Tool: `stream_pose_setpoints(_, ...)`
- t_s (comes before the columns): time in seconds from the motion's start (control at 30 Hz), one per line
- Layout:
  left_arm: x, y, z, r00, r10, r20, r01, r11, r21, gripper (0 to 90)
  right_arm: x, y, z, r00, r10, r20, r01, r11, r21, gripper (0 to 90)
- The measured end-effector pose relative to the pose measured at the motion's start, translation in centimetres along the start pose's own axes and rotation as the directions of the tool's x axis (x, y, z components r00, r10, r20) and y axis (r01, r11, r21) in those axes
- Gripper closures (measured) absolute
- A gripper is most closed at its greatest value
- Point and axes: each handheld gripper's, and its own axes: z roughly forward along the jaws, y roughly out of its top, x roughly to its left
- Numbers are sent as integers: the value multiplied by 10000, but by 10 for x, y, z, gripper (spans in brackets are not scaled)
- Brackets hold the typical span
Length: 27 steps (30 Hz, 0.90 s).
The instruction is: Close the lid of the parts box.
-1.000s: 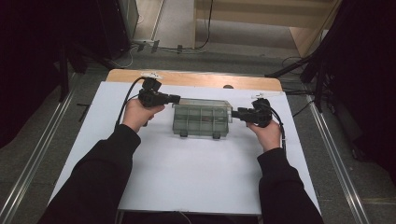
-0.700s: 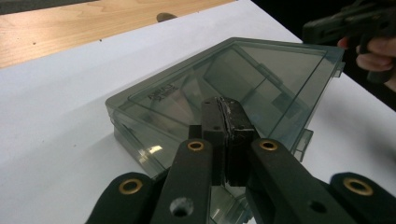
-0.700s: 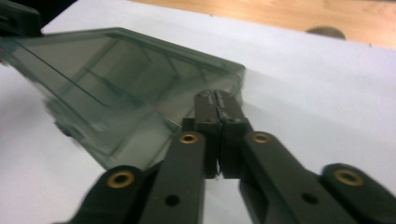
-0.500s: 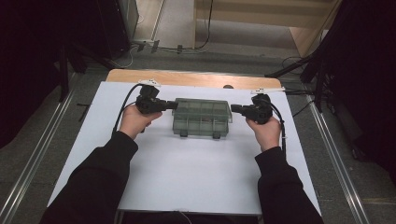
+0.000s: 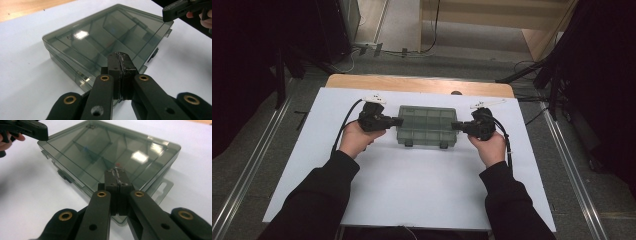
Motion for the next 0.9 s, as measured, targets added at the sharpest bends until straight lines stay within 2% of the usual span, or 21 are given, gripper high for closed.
stream_pose_setpoints(0.13, 0, -5, 3, 9999, -99, 89, 98, 9999, 84, 886, -3, -6, 6, 9998, 188, -33, -188, 9998, 114, 900)
stream_pose_setpoints(0.23, -1, -8, 4, 9998, -139, 166, 141, 9998, -106, 886, -3, -9, 9, 9998, 195, 15, -195, 9997, 136, 900)
stream_pose_setpoints(0.43, 0, -14, 9, 9998, -115, 147, 116, 9999, -67, 886, -3, -12, 13, 9998, 207, 51, -208, 9996, 168, 900)
stream_pose_setpoints(0.53, 1, -18, 13, 9999, -83, 114, 83, 10000, 41, 886, -3, -13, 16, 9999, 53, 145, -56, 9997, 227, 900)
stream_pose_setpoints(0.6, 4, -22, 15, 9997, -151, 176, 149, 9998, 128, 887, -5, -15, 20, 9991, -301, 286, 291, 9991, 317, 900)
stream_pose_setpoints(0.7, 4, -23, 16, 9996, -233, 137, 230, 9996, 163, 888, -7, -18, 23, 9999, -9, 135, 5, 9995, 313, 900)
stream_pose_setpoints(0.8, 4, -23, 17, 9998, -180, 131, 177, 9996, 200, 888, -7, -19, 23, 9995, -233, 209, 226, 9992, 319, 900)
stream_pose_setpoints(0.9, 4, -24, 18, 9998, -158, 155, 155, 9997, 188, 889, -8, -21, 23, 9998, -138, 120, 136, 9998, 170, 900)
